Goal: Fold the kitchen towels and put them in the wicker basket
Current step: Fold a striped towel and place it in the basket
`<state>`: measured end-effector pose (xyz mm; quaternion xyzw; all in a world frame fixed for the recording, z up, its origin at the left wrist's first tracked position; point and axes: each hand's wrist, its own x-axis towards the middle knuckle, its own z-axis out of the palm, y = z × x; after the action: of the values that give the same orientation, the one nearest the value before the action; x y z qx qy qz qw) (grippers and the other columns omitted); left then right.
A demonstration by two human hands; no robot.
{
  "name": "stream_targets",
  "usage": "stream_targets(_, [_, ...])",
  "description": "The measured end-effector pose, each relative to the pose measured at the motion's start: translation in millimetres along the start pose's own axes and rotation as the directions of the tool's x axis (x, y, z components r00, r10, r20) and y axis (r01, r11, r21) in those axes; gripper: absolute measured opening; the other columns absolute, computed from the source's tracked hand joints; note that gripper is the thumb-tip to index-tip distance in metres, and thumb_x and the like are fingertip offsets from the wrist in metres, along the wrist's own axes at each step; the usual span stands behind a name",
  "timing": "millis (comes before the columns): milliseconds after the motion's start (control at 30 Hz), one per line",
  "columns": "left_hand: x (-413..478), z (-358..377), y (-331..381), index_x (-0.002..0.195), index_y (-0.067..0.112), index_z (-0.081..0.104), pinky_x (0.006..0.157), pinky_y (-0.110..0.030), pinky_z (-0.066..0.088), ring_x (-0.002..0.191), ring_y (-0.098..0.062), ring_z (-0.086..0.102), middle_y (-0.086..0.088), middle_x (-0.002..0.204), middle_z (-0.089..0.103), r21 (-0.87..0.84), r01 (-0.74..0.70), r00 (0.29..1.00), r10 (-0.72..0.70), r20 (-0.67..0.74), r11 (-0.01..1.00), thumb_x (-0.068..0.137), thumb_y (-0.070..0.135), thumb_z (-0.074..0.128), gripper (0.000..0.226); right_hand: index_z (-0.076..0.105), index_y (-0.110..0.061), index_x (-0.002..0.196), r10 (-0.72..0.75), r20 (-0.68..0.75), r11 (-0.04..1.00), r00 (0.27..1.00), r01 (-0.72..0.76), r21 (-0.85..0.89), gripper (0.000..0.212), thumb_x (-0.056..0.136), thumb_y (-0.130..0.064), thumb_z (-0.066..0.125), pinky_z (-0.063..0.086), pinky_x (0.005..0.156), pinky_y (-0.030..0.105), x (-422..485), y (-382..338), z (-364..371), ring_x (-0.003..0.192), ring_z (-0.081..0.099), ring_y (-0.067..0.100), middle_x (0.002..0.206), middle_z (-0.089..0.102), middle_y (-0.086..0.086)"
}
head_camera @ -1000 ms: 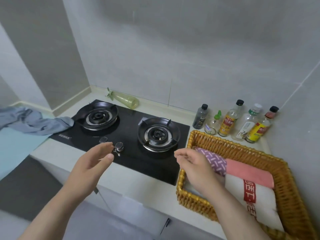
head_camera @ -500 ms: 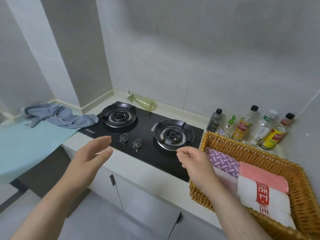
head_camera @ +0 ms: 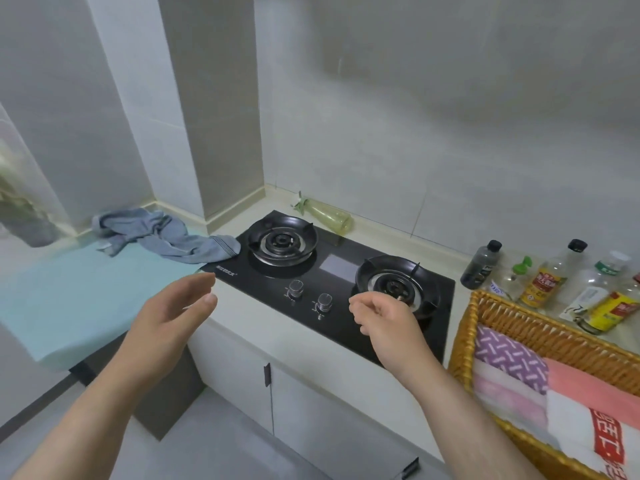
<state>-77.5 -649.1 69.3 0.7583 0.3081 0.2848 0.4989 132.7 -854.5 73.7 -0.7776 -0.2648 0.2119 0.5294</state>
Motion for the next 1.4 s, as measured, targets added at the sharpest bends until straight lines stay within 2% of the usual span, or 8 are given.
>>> stream_targets(167, [38.2, -50.3, -22.7, 0.129, 0.029, 0.060, 0.099, -0.028, 0.043, 0.117, 0.005, 0.056, 0.018, 0.125, 0.063, 0.007, 0.003, 1.000, -0.003, -0.006, 1.000, 0.086, 0.050, 0.064, 0.048, 0.071, -0.027, 0.090, 0.016, 0.001, 1.000, 1.000, -0.016, -0.020, 0.015, 0.094, -0.021, 0.057, 0.054, 0.091, 0.031, 23.6, -22.8, 53.7, 0.090, 0.064, 0.004, 0.090, 0.069, -0.012])
stream_targets(300, [67.8, -88.8, -43.1, 0.129, 0.029, 0.059, 0.092, -0.023, 0.041, 0.116, 0.003, 0.055, 0.017, 0.126, 0.062, 0.011, 0.027, 1.000, -0.027, 0.005, 1.000, 0.092, 0.037, 0.061, 0.037, 0.068, -0.031, 0.086, 0.034, 0.009, 0.999, 0.999, -0.034, -0.007, 0.017, 0.095, -0.022, 0.057, 0.052, 0.081, 0.022, 42.3, -40.5, 99.9, 0.089, 0.063, 0.005, 0.089, 0.068, -0.014])
stream_targets(467, [93.4, -134.8, -68.8, 0.126, 0.034, 0.060, 0.098, -0.029, 0.042, 0.116, 0.003, 0.056, 0.022, 0.123, 0.062, 0.013, 0.065, 0.998, -0.065, -0.003, 0.998, 0.090, 0.044, 0.063, 0.037, 0.069, -0.031, 0.091, 0.075, 0.015, 0.997, 0.997, -0.075, 0.008, 0.014, 0.094, -0.024, 0.058, 0.053, 0.085, 0.023, 63.9, -51.9, 156.8, 0.092, 0.063, 0.003, 0.092, 0.070, -0.013])
stream_targets(633, [109.0, -171.9, -90.2, 0.124, 0.033, 0.061, 0.097, -0.029, 0.041, 0.113, 0.003, 0.056, 0.015, 0.125, 0.062, 0.045, 0.111, 0.994, -0.110, -0.026, 0.993, 0.094, 0.030, 0.060, 0.031, 0.070, -0.026, 0.095, 0.084, 0.034, 0.996, 0.996, -0.084, 0.022, 0.014, 0.094, -0.020, 0.058, 0.052, 0.083, 0.021, 84.0, -63.8, 208.4, 0.091, 0.063, 0.003, 0.095, 0.069, -0.012])
stream_targets(800, [124.6, -196.2, -110.3, 0.124, 0.032, 0.062, 0.096, -0.030, 0.042, 0.113, 0.002, 0.056, 0.011, 0.126, 0.062, 0.048, 0.158, 0.987, -0.157, -0.029, 0.986, 0.094, 0.029, 0.061, 0.030, 0.069, -0.024, 0.103, 0.084, 0.077, 0.996, 0.994, -0.082, -0.021, 0.015, 0.094, -0.020, 0.057, 0.043, 0.069, 0.009, 102.1, -70.9, 242.2, 0.086, 0.062, 0.001, 0.094, 0.067, -0.014])
stream_targets(1033, [154.3, -213.4, -134.0, 0.120, 0.035, 0.063, 0.095, -0.027, 0.042, 0.114, 0.003, 0.057, 0.014, 0.124, 0.063, 0.009, 0.201, 0.979, -0.201, -0.022, 0.980, 0.075, 0.049, 0.059, 0.047, 0.067, -0.026, 0.095, 0.087, 0.143, 0.996, 0.986, -0.080, -0.049, 0.013, 0.094, -0.018, 0.057, 0.046, 0.071, 0.010, 140.0, -77.0, 284.0, 0.082, 0.062, -0.002, 0.090, 0.067, -0.013])
stream_targets(1200, [191.0, -222.9, -157.4, 0.115, 0.041, 0.061, 0.092, -0.025, 0.043, 0.111, 0.004, 0.058, 0.014, 0.124, 0.063, 0.004, 0.241, 0.970, -0.241, -0.012, 0.971, 0.077, 0.049, 0.062, 0.038, 0.069, -0.022, 0.099, 0.089, 0.176, 0.995, 0.980, -0.082, -0.050, 0.014, 0.093, -0.017, 0.057, 0.044, 0.063, 0.006, 185.7, -72.2, 315.1, 0.076, 0.060, -0.007, 0.089, 0.067, -0.013])
stream_targets(1400, [249.8, -234.3, -184.9, 0.106, 0.045, 0.061, 0.092, -0.027, 0.044, 0.113, 0.002, 0.058, 0.018, 0.119, 0.064, 0.006, 0.318, 0.948, -0.318, -0.001, 0.948, 0.078, 0.049, 0.068, 0.029, 0.069, -0.021, 0.094, 0.127, 0.220, 0.992, 0.967, -0.123, -0.035, 0.014, 0.094, -0.016, 0.056, 0.047, 0.071, 0.020, 251.6, -70.6, 360.3, 0.079, 0.059, 0.006, 0.090, 0.069, -0.005])
